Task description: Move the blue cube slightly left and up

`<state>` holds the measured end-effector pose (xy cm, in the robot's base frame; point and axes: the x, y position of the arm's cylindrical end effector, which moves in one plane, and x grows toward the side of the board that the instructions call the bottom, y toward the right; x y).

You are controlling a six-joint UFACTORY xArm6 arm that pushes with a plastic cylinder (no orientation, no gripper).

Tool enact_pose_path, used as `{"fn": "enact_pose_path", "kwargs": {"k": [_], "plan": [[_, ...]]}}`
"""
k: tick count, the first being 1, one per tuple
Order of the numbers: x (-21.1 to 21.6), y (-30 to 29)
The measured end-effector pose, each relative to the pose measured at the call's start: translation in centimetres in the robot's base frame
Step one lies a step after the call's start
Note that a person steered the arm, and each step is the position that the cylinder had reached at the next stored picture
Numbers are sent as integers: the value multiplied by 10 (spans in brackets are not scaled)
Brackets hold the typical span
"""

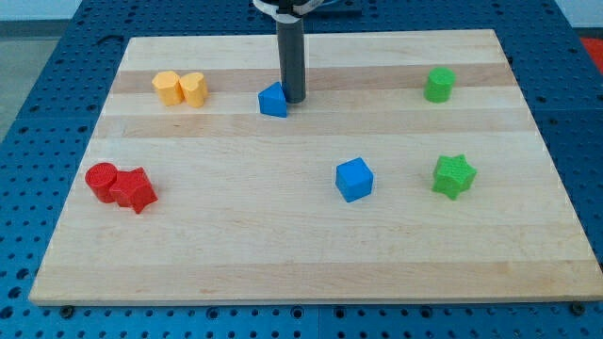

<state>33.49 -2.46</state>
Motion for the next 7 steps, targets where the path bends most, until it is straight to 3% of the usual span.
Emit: {"fn": "enact_pose_path", "kwargs": {"k": [1,4,5,7], "plan": [[9,34],[127,101],[159,98],[167,50]]}}
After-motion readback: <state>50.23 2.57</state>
